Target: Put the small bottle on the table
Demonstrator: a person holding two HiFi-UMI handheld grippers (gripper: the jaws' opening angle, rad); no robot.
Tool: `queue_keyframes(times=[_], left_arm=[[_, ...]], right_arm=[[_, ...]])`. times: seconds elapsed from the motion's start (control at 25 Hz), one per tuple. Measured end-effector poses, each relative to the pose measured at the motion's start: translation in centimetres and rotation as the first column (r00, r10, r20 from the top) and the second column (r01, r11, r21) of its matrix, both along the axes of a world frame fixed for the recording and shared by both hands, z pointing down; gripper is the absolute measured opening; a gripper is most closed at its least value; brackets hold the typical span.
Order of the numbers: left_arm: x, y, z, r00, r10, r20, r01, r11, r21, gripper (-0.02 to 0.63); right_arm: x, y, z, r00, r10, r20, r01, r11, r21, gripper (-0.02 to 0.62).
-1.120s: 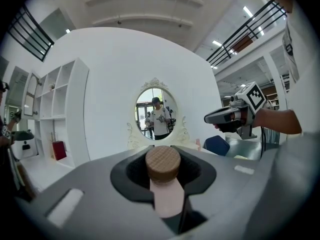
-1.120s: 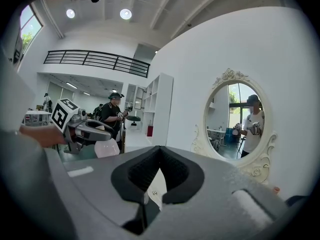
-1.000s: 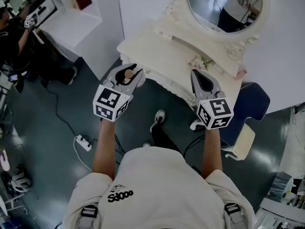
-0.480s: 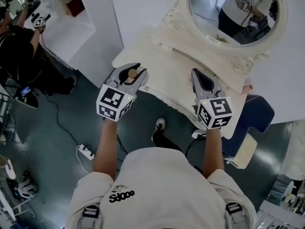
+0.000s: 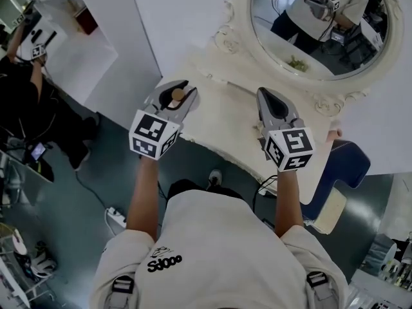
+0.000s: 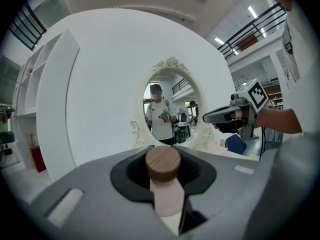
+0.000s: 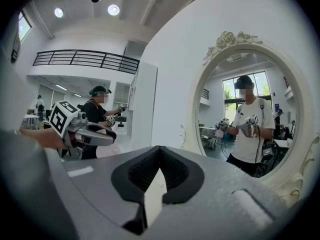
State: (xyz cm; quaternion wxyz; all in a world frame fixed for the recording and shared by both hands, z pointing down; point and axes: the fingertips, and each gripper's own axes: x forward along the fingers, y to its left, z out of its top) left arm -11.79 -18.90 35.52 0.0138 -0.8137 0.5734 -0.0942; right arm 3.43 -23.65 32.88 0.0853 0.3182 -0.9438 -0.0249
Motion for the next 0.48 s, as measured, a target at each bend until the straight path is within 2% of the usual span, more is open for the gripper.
queue_keyframes(times=[0.24, 0.48], left_arm=[[-3.1, -4.0, 0.1, 0.999, 0.049, -0.005, -0.049, 0.999, -0.01, 0.118], [-5.7, -8.2, 2.1, 0.988, 0.156, -0.011, -0.156, 0.985, -0.067, 0.118]], right_arm=[[-2.5, -2.6, 0.2, 0.998, 0.066, 0.008, -0.066, 0.998, -0.019, 0.002], [-4.8, -4.9, 0.7, 0.982, 0.189, 0.0, -0.188, 0.981, -0.043, 0.002]])
